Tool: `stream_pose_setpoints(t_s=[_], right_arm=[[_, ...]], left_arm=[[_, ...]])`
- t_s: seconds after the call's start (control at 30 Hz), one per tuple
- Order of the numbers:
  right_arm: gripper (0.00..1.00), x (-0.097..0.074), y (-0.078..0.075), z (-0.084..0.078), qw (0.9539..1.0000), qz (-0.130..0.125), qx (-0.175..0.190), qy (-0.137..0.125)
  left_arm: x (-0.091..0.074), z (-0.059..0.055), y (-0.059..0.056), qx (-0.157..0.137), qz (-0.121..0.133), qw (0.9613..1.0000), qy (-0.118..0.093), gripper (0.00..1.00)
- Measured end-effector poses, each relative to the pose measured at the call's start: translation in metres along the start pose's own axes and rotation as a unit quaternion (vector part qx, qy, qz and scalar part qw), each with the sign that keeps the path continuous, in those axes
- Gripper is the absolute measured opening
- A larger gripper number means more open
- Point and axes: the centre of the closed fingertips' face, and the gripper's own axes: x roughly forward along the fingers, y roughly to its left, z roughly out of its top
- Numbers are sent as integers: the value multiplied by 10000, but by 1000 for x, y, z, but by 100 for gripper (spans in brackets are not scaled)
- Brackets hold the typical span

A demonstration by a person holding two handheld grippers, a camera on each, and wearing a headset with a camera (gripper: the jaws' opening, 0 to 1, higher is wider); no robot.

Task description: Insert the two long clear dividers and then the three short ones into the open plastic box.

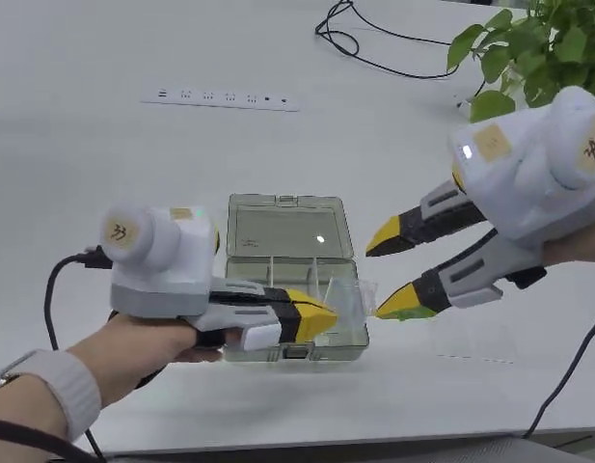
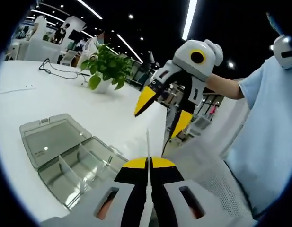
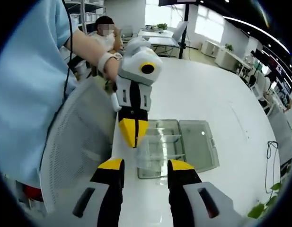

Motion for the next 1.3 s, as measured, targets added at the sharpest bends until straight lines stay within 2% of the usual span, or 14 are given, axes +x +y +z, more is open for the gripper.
stream_pose_setpoints(t_s=[0.03,0.07,0.1,0.2,0.53,0.6,0.9,1.13,1.3], right_arm=[[35,0,2,2,10000,36,-18,17],[34,1,3,2,10000,47,-40,60],[33,1,3,3,9999,30,-56,87],[30,4,9,2,9994,229,119,228],[18,8,12,-4,9981,407,172,421],[15,7,15,-7,9967,531,277,546],[7,8,23,-5,9950,728,285,617],[3,9,24,-2,9940,829,222,681],[3,10,24,-1,9933,821,130,809]], left_arm=[[0,0,1,101,1,9999,-9,0],[0,0,0,323,-25,9995,22,0],[0,-1,-1,384,-50,9992,35,0],[2,-3,-4,467,-115,9988,112,0],[8,-6,-10,778,-259,9963,243,0],[9,-6,-12,881,-294,9953,267,0],[10,-5,-13,1434,-372,9884,319,0],[10,-4,-13,1510,-379,9874,296,0],[10,-4,-12,1407,-366,9890,292,0]])
